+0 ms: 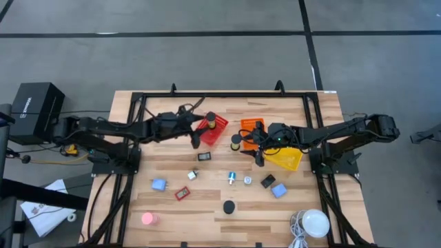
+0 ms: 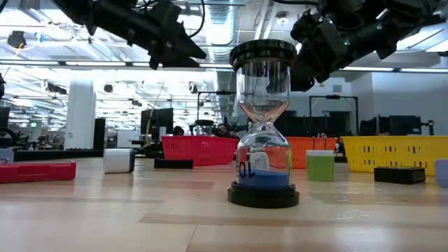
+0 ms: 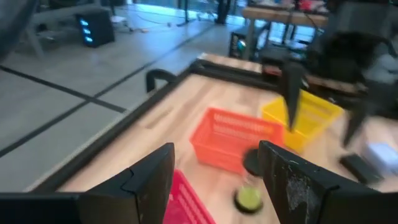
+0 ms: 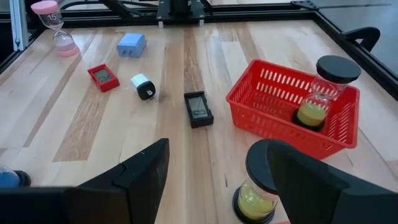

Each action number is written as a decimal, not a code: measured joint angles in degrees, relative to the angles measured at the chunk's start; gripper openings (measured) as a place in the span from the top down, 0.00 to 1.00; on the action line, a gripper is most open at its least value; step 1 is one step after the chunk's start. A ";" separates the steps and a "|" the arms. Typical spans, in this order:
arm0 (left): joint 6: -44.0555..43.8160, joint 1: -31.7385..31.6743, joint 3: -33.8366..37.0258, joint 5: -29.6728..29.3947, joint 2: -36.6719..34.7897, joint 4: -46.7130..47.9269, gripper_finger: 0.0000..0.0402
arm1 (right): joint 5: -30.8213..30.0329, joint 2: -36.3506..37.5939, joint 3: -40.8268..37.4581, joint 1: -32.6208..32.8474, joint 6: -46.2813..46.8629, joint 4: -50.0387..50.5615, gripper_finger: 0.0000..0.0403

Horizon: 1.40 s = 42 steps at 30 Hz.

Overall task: Pick & Place Office items
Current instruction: Put the green hourglass into the red bin

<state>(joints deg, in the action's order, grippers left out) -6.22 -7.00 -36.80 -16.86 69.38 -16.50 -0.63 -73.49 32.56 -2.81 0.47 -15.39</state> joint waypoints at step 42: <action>-0.04 3.60 2.61 0.46 0.07 -0.25 0.46 | -6.22 -24.06 10.01 -5.56 -6.42 -6.93 0.35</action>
<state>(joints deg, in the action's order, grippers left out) -6.26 -3.40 -34.20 -16.40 69.45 -16.75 -6.86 -97.55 42.57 -8.37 -5.95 -22.32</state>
